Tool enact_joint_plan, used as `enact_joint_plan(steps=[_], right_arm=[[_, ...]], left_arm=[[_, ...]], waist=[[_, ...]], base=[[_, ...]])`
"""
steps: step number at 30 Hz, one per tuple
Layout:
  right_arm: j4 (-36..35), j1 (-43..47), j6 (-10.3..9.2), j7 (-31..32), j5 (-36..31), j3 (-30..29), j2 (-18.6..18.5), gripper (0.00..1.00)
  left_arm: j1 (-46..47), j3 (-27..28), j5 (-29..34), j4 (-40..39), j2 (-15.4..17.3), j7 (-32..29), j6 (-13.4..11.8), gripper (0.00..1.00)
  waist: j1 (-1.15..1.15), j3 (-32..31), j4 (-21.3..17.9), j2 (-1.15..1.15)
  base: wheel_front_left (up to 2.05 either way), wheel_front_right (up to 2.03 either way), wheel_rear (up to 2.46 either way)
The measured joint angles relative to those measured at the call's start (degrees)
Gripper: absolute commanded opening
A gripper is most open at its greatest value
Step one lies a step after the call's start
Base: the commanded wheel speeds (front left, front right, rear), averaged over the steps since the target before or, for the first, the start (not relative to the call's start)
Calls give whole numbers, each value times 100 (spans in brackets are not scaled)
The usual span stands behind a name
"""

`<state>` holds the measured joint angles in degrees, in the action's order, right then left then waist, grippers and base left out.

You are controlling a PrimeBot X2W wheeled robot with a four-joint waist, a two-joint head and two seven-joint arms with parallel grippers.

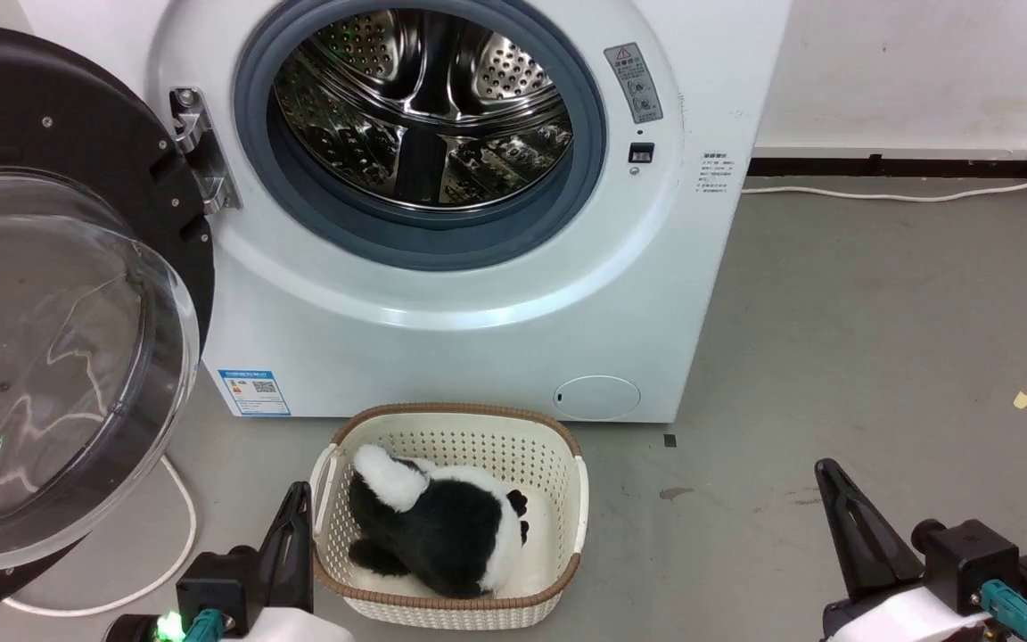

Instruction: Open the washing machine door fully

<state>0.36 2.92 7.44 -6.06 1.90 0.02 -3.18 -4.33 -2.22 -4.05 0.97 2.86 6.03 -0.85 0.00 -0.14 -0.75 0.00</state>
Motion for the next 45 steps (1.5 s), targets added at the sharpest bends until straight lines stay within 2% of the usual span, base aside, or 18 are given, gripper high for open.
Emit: enact_joint_plan(steps=[45], right_arm=[[-13,-208,0,554,-144,2,0,0]], left_arm=[[323,182,345,-74,0,-554,53,0]], waist=[[0,14,70,0]], base=[[0,0,0]])
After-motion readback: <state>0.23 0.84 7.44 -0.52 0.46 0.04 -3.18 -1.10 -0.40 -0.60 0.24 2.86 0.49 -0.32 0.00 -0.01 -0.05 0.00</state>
